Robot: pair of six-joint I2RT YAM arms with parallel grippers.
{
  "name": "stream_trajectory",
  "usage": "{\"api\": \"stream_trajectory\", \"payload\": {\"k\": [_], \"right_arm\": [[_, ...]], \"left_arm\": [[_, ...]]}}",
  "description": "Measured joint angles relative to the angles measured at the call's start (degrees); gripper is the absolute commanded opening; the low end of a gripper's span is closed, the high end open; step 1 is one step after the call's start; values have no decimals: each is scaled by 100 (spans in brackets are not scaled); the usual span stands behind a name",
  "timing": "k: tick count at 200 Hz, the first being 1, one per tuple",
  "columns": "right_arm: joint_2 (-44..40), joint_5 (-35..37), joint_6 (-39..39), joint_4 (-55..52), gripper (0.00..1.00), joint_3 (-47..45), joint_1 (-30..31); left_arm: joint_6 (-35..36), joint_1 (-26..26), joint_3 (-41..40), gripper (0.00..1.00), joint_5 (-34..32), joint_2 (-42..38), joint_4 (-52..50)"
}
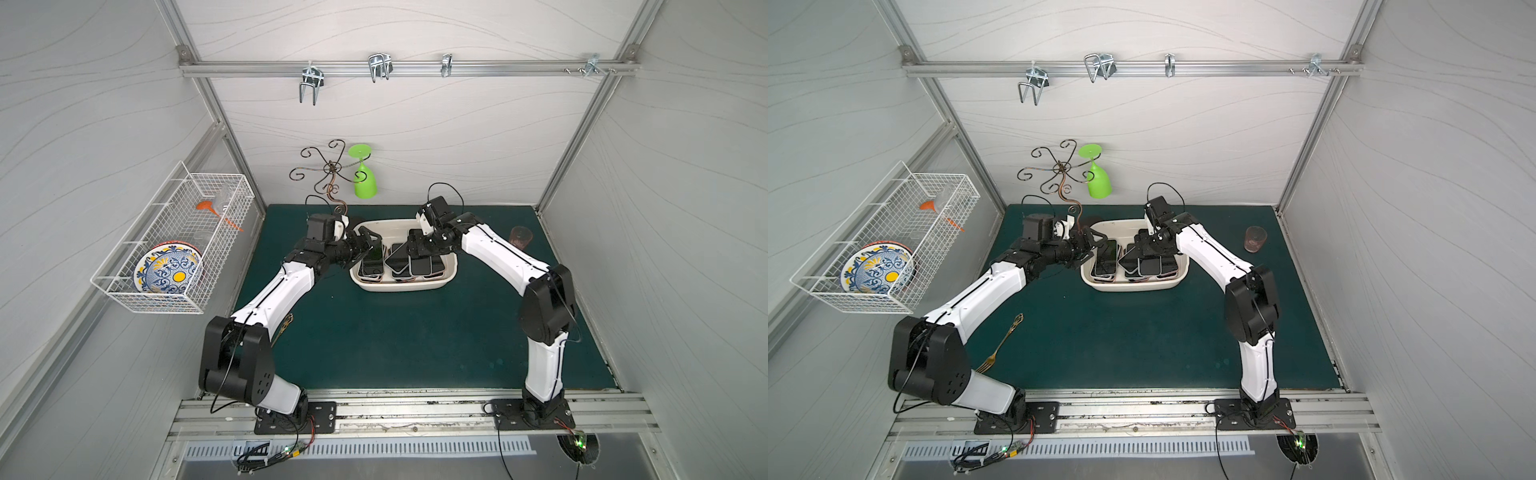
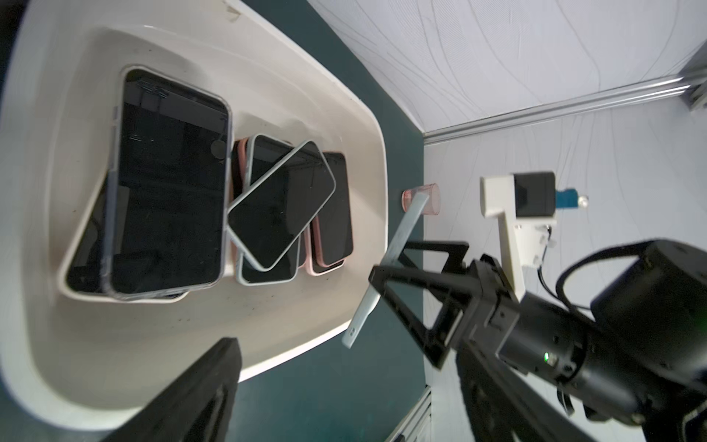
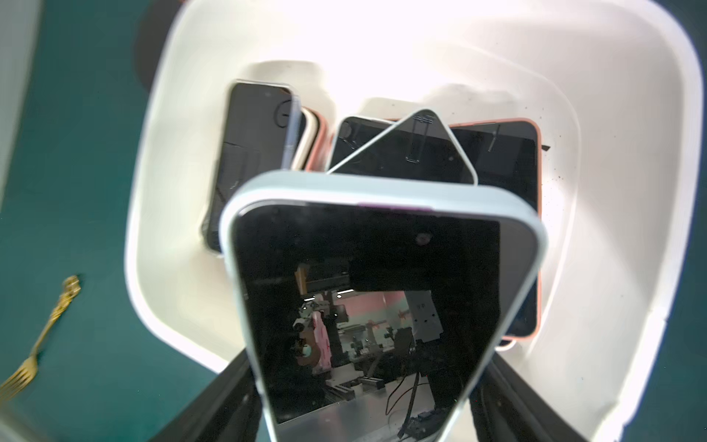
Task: Take the phone out of the storage box
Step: Pick up the phone from the storage box.
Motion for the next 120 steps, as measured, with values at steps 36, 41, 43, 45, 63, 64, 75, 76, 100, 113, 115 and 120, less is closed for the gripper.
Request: {"api": "stream_trajectory", "payload": {"k": [36,41,43,45,63,64,75,76,100,113,115,120], "right_arm": [[-358,-315,-190,-4,1,-275,92],[-378,-358,-210,-9,0,-315,116],[-385,-378,-221,-9,1,-330,125],[-391,-396,-229,-9,1,-343,133],[-417,-566,-271,-9,1,-466,199],[-417,-568,-271,-9,1,-474,201],[-457,-632,-291,-11,1,-570,227],[-461,-634,-291,-11,1,-577,229],[-527,-739,-293,-24,2,-673,264],[-566,-769,-295,-26,2,-673,264],[-570,-772,-295,-26,2,-673,262],[-590,-780,-295,-26,2,-673,262]], "left_arm": [[-66,-382,710,82,35,461,7],[-70,-433,776,82,39,529,-4],[-68,-450,807,81,46,553,-11],[-68,-463,824,81,46,577,-17],[-22,-612,1104,79,46,868,-151],[-22,-619,1113,79,46,876,-155],[28,-688,1259,77,39,1047,-297],[33,-691,1266,77,39,1056,-308],[111,-761,1377,72,-35,1276,-584],[149,-780,1384,70,-70,1329,-748],[155,-782,1384,69,-72,1333,-761],[160,-782,1384,67,-85,1349,-796]]}}
